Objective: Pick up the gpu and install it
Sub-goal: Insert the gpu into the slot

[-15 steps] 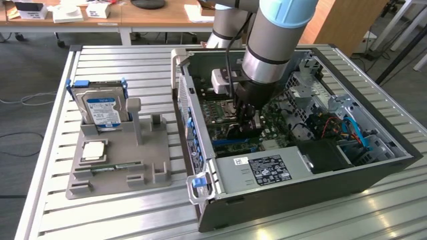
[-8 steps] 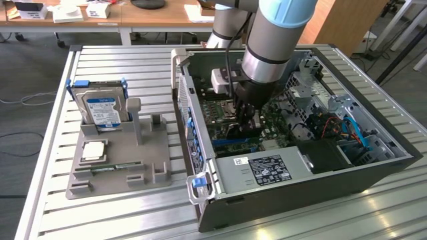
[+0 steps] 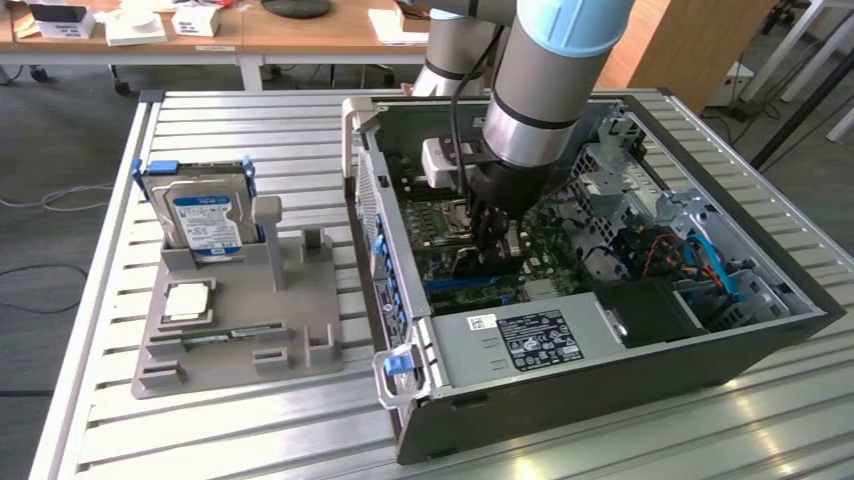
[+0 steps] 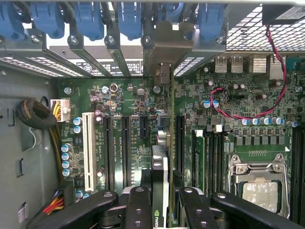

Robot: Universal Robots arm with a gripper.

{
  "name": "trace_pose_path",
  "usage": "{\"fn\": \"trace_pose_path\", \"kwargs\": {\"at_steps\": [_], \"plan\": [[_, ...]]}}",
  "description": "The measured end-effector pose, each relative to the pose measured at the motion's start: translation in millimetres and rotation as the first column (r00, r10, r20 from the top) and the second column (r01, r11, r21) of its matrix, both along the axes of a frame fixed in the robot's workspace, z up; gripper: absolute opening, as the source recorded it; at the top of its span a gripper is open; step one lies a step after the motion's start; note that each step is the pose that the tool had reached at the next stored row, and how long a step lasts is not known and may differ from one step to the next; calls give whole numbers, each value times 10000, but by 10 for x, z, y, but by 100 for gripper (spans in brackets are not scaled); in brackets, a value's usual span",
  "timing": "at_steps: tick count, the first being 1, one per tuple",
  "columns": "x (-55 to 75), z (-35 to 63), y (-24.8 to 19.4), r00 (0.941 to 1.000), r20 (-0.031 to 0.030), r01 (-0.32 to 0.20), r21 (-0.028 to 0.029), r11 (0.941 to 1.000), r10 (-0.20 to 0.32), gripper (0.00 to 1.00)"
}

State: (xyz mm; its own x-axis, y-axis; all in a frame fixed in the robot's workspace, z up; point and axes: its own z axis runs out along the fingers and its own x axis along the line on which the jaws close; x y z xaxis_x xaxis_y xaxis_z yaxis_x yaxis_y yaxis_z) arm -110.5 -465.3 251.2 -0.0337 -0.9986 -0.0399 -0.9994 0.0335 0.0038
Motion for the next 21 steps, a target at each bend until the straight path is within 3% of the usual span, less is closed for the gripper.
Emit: {"fn": "trace_pose_path", "kwargs": {"at_steps": [21], "plan": [[-9,-29,0,10000,-2,-1,-3,10000,1,27]]}}
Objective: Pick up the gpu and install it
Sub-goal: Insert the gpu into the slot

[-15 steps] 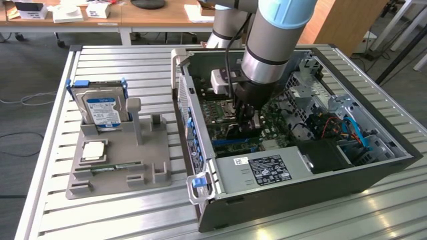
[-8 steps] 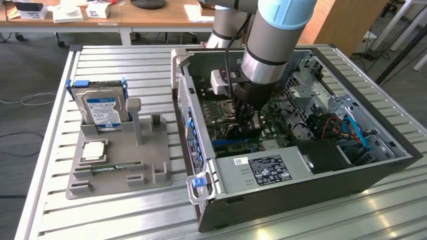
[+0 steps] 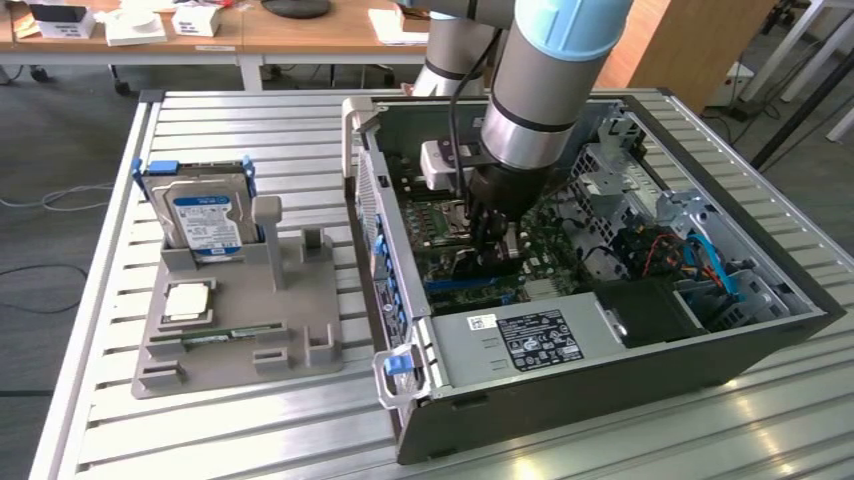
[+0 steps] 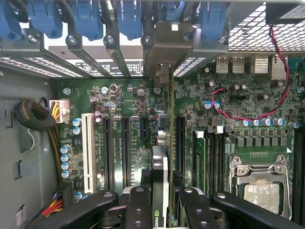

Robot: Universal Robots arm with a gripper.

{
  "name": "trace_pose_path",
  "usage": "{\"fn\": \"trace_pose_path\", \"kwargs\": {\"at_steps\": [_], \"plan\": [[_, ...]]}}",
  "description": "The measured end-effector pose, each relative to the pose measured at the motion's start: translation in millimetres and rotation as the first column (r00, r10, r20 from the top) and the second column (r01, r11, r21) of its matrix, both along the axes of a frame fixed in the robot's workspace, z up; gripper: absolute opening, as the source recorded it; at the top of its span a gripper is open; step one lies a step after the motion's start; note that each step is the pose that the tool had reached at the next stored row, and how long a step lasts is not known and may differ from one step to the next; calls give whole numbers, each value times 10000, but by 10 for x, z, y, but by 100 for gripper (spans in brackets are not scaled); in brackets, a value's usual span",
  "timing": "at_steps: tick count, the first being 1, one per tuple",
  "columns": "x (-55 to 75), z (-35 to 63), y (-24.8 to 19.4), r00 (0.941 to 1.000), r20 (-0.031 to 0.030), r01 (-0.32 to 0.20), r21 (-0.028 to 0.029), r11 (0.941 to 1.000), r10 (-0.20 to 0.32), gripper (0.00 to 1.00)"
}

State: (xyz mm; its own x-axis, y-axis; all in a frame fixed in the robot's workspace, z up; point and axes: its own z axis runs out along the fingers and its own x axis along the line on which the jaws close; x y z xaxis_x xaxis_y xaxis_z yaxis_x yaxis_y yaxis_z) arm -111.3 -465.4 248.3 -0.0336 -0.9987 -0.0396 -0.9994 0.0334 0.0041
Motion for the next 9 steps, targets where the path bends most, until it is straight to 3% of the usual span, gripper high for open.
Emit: {"fn": "trace_pose_path", "kwargs": {"at_steps": [9], "plan": [[1,13,1,10000,7,0,10,10000,0,27]]}}
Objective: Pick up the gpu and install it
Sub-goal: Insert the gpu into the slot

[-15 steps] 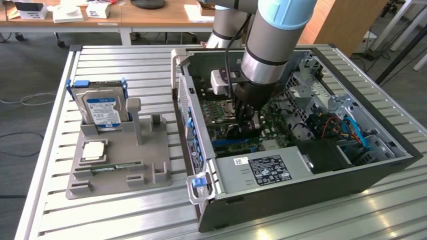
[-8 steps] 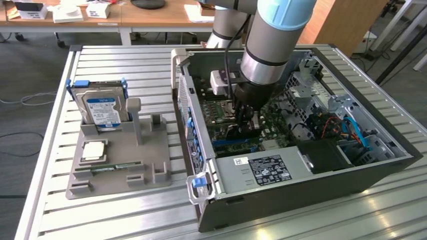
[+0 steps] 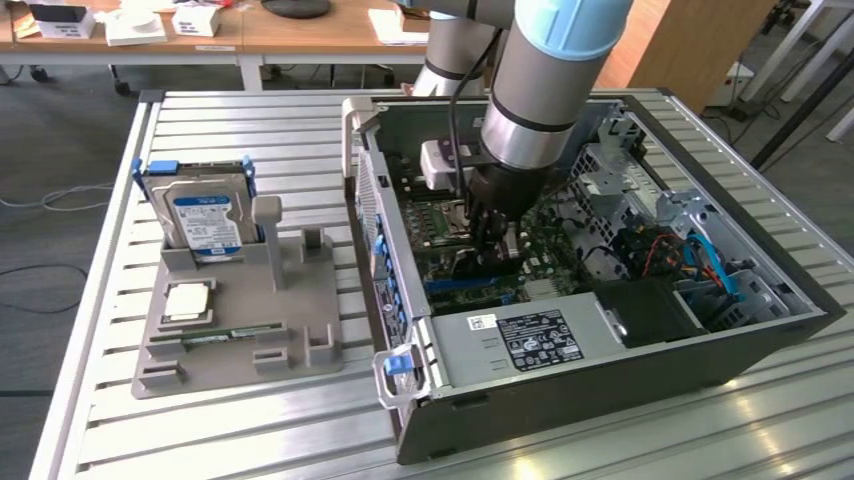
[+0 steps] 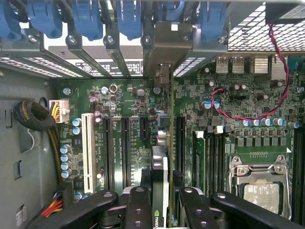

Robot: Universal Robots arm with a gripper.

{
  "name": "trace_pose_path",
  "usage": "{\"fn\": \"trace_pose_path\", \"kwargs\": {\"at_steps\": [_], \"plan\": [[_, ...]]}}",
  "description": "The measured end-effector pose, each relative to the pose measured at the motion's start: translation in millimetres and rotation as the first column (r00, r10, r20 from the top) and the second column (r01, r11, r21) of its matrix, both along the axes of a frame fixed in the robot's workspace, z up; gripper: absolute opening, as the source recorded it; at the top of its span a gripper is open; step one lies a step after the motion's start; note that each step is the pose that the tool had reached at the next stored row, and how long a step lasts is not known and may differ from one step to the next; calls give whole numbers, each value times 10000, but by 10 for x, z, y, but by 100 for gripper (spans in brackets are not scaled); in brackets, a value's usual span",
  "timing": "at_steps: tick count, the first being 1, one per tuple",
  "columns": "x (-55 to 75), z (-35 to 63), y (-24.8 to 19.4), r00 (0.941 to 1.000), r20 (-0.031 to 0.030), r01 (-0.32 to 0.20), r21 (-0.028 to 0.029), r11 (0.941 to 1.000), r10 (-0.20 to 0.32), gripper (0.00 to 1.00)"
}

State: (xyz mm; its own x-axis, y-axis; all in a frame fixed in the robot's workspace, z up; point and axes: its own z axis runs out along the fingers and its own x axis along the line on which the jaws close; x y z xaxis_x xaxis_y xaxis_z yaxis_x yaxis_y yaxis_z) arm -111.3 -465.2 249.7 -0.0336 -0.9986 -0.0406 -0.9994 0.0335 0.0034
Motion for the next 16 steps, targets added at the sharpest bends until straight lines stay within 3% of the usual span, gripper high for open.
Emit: {"fn": "trace_pose_path", "kwargs": {"at_steps": [16], "plan": [[-10,9,-1,10000,-5,0,-8,10000,0,27]]}}
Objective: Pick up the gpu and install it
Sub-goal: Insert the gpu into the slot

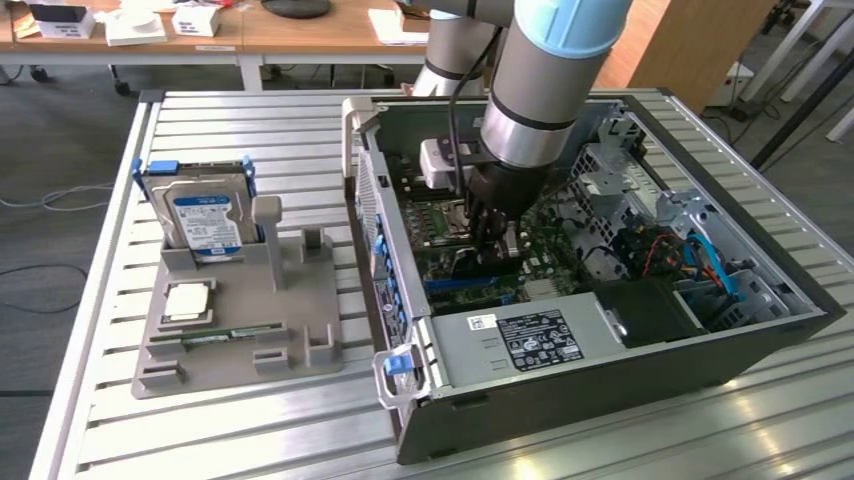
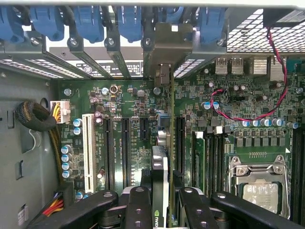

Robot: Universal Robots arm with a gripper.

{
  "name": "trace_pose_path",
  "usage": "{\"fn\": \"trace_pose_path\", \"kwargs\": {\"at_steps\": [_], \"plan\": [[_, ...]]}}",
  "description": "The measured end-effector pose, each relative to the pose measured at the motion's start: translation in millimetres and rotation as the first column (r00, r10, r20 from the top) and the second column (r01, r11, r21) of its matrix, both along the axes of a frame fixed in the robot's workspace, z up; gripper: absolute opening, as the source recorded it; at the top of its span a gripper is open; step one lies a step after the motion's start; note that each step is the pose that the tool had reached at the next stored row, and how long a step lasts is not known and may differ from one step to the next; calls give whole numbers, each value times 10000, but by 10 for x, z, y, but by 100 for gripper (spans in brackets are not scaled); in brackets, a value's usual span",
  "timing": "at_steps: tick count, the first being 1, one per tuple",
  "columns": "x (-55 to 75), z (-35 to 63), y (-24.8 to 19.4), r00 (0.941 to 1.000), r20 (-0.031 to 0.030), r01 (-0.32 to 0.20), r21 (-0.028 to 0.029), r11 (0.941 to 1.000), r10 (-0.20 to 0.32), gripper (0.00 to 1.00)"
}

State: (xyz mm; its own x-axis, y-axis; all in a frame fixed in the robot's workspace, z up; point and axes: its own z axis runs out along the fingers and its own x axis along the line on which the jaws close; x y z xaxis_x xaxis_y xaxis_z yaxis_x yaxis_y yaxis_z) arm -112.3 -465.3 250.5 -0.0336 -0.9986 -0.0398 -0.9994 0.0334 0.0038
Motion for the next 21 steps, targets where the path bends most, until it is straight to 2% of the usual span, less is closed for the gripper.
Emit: {"fn": "trace_pose_path", "kwargs": {"at_steps": [21], "plan": [[-13,-8,12,10000,0,0,0,10000,0,27]]}}
